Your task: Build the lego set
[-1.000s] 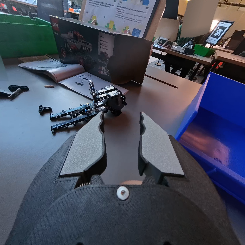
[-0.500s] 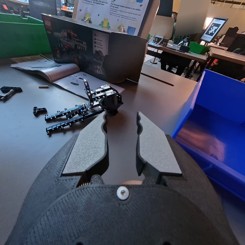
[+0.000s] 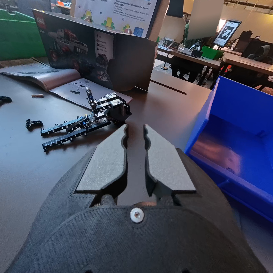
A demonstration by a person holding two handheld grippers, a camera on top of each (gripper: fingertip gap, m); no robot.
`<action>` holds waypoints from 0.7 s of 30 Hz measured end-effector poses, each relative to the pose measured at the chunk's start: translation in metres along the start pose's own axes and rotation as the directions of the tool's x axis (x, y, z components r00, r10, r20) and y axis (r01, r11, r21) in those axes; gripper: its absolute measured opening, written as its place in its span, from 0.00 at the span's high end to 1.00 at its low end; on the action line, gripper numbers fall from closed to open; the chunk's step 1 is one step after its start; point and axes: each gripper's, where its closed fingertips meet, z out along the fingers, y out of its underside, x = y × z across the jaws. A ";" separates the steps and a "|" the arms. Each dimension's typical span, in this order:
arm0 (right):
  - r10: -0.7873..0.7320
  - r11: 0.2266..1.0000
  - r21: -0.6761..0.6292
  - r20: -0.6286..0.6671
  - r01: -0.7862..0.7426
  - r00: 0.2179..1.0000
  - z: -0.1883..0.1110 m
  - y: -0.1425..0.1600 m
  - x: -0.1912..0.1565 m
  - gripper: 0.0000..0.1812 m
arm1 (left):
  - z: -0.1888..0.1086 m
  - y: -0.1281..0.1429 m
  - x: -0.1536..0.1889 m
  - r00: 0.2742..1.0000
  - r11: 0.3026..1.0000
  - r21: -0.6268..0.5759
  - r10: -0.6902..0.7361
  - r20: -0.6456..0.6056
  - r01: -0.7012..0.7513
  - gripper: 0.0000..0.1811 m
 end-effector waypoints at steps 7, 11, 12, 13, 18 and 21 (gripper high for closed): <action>-0.013 1.000 -0.008 0.003 0.013 1.000 0.000 0.001 -0.001 1.00 | 0.003 0.002 0.003 1.000 1.000 -0.009 0.018 -0.013 -0.018 0.94; 0.006 1.000 -0.001 -0.005 -0.006 1.000 -0.001 0.001 0.002 1.00 | 0.002 0.000 0.002 1.000 1.000 0.000 0.028 -0.003 -0.028 1.00; 0.005 1.000 0.002 -0.007 -0.005 1.000 -0.001 0.000 0.002 1.00 | 0.001 0.000 0.002 1.000 1.000 0.001 0.024 -0.002 -0.024 1.00; 0.002 1.000 0.004 -0.007 -0.002 1.000 -0.001 0.000 0.002 1.00 | 0.001 0.000 0.002 1.000 1.000 0.001 0.019 -0.002 -0.019 1.00; -0.011 1.000 0.007 -0.002 0.011 1.000 -0.002 -0.001 0.000 0.94 | 0.002 0.000 0.003 1.000 1.000 0.002 0.006 -0.006 -0.006 0.90; -0.012 1.000 0.009 0.003 0.012 1.000 -0.002 -0.001 -0.001 1.00 | 0.003 0.000 0.004 1.000 1.000 0.003 0.013 -0.003 -0.013 0.89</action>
